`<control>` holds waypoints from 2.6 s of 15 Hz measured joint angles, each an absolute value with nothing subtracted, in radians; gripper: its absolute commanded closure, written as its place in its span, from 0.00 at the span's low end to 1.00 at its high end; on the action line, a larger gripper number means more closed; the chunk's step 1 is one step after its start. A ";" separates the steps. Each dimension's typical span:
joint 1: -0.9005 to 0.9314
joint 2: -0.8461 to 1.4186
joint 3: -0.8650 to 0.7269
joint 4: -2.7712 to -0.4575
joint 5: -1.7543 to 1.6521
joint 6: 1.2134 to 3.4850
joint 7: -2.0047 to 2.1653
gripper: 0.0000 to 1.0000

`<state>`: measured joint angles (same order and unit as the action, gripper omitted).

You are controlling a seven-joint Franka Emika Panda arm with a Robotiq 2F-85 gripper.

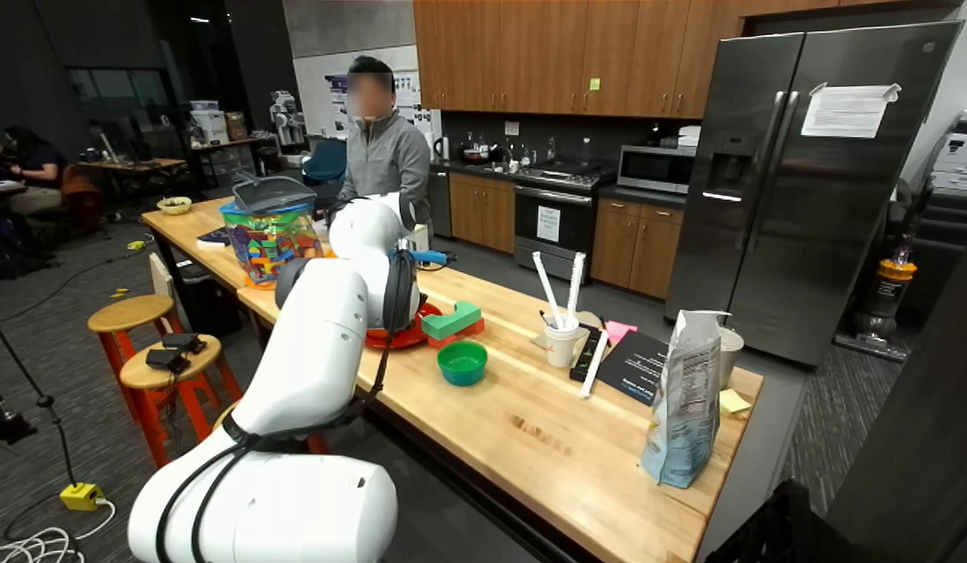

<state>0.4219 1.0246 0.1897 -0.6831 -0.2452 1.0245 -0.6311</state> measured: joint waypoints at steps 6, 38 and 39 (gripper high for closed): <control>0.460 1.044 0.185 -0.683 -0.303 1.029 -0.631 0.99; 0.461 1.141 0.046 -0.515 -0.476 1.026 -0.954 0.99; 0.461 1.146 0.045 -0.508 -0.471 1.017 -0.962 0.99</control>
